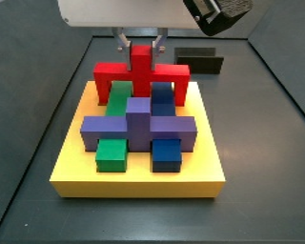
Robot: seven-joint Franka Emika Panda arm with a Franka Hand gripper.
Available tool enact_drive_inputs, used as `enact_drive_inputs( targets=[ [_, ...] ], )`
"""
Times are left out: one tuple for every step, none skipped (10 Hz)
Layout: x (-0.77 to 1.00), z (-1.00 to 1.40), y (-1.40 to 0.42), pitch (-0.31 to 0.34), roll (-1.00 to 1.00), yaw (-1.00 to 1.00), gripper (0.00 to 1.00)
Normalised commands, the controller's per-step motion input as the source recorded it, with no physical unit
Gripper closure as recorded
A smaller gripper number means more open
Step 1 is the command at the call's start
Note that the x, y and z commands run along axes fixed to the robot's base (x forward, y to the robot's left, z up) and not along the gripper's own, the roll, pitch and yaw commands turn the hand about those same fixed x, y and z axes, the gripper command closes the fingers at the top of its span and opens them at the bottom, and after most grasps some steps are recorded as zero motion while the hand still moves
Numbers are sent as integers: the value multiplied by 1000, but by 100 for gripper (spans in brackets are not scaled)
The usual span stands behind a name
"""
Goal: Pick up the red object. Move up. Move to above the board. Insert the red object.
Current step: Insert the red object.
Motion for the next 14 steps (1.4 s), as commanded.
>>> enact_drive_inputs(
  targets=[
    [383,-586,11,50,-163,0,100],
    [383,-554,66,40,-200,0,100],
    [371,-474,83,19,-266,0,100],
    [197,-326,0,0,-321,0,100],
    [314,-246,-46,19,-314,57,100],
    [369,-271,0,40,-293,49,100],
    [163,-300,0,26,-156,0,100],
    [57,-283,0,13,-39,11,100],
    [23,-380,89,11,0,0,100],
    [0,-426,203,9,0,0,100],
    [0,-537,229,0,0,-63,100],
    [0,-457,123,0,0,-109,100],
    [0,-397,34,0,0,-80,100],
    [0,-220,-89,0,0,0,100]
  ],
)
